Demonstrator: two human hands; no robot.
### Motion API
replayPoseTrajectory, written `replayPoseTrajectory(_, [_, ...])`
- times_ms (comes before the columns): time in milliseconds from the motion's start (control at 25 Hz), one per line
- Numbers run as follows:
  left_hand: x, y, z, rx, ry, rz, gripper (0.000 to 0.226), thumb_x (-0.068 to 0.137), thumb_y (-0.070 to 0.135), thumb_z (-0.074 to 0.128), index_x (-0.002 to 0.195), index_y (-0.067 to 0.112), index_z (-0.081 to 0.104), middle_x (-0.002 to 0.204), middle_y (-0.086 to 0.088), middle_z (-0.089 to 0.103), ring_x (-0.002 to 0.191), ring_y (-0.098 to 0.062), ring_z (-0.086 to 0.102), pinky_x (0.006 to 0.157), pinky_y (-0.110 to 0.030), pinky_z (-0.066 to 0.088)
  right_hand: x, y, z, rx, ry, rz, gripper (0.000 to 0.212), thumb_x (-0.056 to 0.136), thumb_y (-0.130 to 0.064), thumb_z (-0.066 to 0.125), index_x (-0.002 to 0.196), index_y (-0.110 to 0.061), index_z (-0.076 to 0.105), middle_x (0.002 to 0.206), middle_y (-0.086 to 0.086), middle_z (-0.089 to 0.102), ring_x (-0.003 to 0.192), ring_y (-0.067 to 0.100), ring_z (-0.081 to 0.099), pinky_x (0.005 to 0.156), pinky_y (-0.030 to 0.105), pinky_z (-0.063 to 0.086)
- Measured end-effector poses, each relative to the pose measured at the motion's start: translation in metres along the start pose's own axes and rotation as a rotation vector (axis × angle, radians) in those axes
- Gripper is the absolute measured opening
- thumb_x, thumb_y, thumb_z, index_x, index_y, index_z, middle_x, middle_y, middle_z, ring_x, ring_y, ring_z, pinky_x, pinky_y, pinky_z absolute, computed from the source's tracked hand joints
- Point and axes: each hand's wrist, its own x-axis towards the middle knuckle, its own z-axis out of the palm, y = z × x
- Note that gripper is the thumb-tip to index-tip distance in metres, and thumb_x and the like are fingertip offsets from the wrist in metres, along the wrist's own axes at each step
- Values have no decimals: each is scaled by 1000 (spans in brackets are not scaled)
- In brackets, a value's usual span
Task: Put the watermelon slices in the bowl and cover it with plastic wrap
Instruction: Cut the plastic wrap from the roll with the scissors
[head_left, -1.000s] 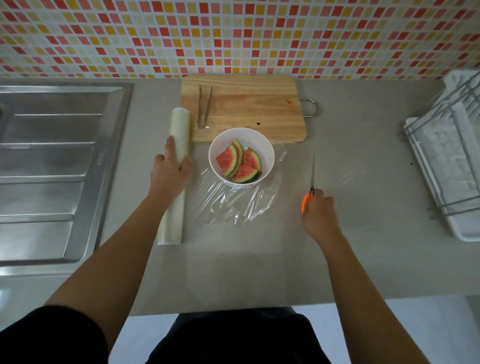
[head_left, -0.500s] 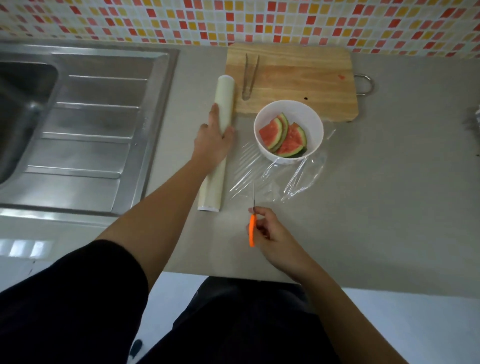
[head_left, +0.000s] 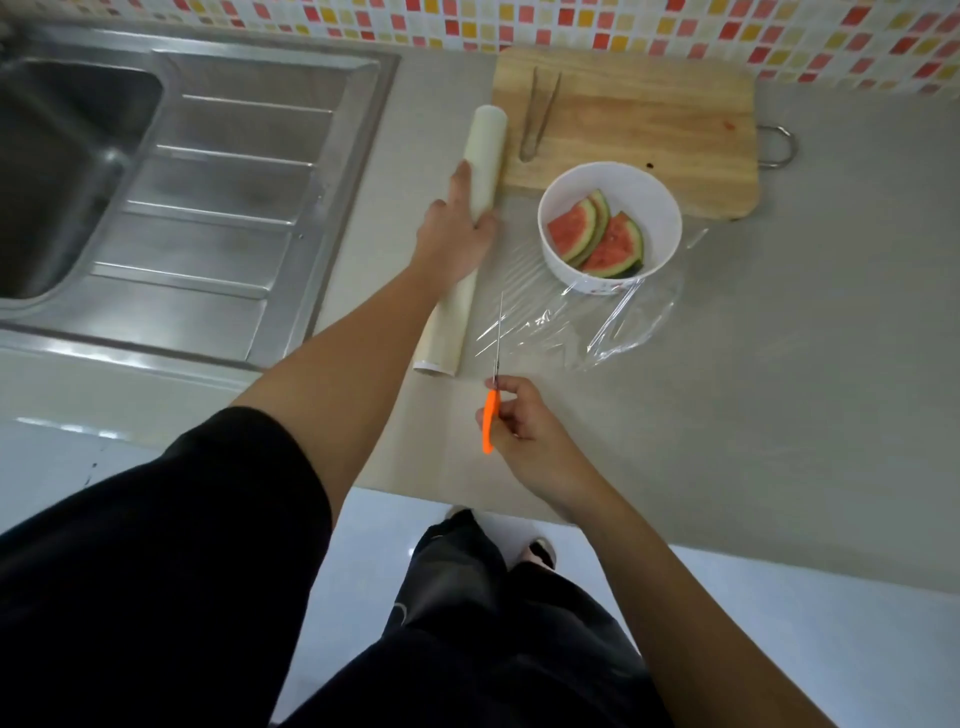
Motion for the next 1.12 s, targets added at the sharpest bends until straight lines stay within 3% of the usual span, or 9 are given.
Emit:
replayPoseTrajectory(120, [0, -1, -2, 1, -6, -2, 68, 93, 39, 42, 148, 20, 7, 143, -17, 39, 121, -37, 45, 98, -37, 35, -5, 2, 9, 44, 0, 27, 24, 94, -12, 50, 104, -33, 43, 77, -15, 61, 61, -12, 56, 65, 1, 41])
replayPoseTrajectory(240, [-2, 1, -4, -18, -23, -8, 68, 93, 39, 42, 148, 21, 6, 143, -17, 39, 122, -37, 44, 99, -38, 35, -16, -1, 20, 92, 21, 91, 22, 81, -39, 64, 94, -42, 47, 69, -24, 65, 66, -10, 59, 64, 1, 43])
replayPoseTrajectory(320, [-3, 2, -6, -53, -36, -19, 68, 93, 39, 42, 148, 22, 6, 138, -21, 42, 121, -38, 45, 99, -38, 36, -23, 2, 26, 82, 37, 126, 29, 67, -58, 64, 89, -49, 49, 71, -27, 64, 69, -9, 61, 66, 7, 44])
replayPoseTrajectory(440, [-6, 3, -7, -76, -44, -37, 68, 93, 38, 42, 148, 24, 5, 132, -24, 45, 120, -39, 45, 98, -38, 36, -32, 8, 37, 55, 21, 180, 27, 62, -68, 61, 84, -57, 49, 75, -29, 65, 71, -11, 61, 69, 15, 41])
replayPoseTrajectory(720, [-6, 1, -7, -111, -38, -34, 67, 93, 38, 41, 148, 25, 6, 130, -23, 46, 121, -38, 45, 97, -37, 36, -21, 6, 47, 70, 25, 230, 29, 73, -62, 57, 91, -40, 51, 68, -25, 62, 67, -11, 57, 71, 19, 41])
replayPoseTrajectory(960, [-5, -1, -6, -134, -41, -36, 67, 92, 39, 41, 148, 27, 5, 129, -20, 47, 119, -36, 45, 94, -36, 36, -3, 5, 42, 154, 19, 243, 19, 84, -51, 55, 94, -35, 51, 61, -33, 59, 62, -15, 52, 78, 20, 38])
replayPoseTrajectory(1120, [-4, -1, -5, -133, -42, -20, 67, 93, 39, 40, 148, 26, 5, 135, -16, 44, 120, -36, 45, 95, -35, 36, 8, 6, 41, 137, 59, 216, 19, 82, -50, 57, 92, -36, 52, 61, -22, 56, 63, -6, 51, 77, 21, 40])
